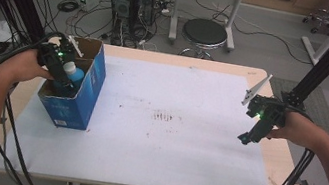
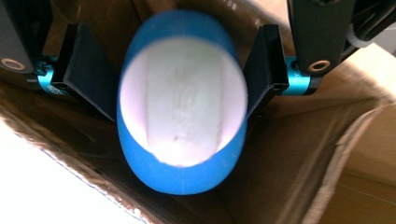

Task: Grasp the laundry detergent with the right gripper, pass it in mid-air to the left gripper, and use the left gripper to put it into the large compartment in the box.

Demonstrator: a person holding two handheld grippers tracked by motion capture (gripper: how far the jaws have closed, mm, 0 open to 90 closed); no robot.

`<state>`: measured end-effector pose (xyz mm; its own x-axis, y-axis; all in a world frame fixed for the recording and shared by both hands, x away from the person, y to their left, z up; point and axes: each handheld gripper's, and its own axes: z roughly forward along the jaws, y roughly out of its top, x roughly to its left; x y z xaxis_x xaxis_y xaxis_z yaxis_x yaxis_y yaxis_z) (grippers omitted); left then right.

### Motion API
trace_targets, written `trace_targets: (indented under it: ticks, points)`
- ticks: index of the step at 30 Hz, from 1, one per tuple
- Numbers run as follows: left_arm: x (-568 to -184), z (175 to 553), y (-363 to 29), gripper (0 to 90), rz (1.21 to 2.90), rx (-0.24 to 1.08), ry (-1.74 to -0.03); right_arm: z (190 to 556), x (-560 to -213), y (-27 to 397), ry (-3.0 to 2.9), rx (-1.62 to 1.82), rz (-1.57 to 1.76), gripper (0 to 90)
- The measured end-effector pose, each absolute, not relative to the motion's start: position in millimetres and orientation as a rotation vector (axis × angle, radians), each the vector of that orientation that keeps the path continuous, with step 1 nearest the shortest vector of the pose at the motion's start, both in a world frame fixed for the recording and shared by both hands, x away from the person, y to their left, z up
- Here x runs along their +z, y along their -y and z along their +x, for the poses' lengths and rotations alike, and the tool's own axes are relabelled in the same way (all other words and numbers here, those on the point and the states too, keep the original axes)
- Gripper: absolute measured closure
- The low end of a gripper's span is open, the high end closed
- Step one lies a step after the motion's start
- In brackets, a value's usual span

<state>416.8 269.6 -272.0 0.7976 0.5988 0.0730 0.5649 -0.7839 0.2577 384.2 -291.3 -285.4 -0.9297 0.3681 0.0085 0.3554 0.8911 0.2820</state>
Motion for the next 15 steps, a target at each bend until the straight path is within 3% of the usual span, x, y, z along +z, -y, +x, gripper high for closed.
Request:
trace_targets:
  ticks: [3,15]
  points:
    - [-264.6,413.4,-274.1,26.6,2.749,0.249,-0.915,383.8,-286.2,289.6,-3.013,0.433,0.565,1.0]
    - [-227.0,395.8,-279.9,26.6,2.634,0.329,-0.894,380.8,-284.4,287.9,-3.005,0.436,0.563,1.0]
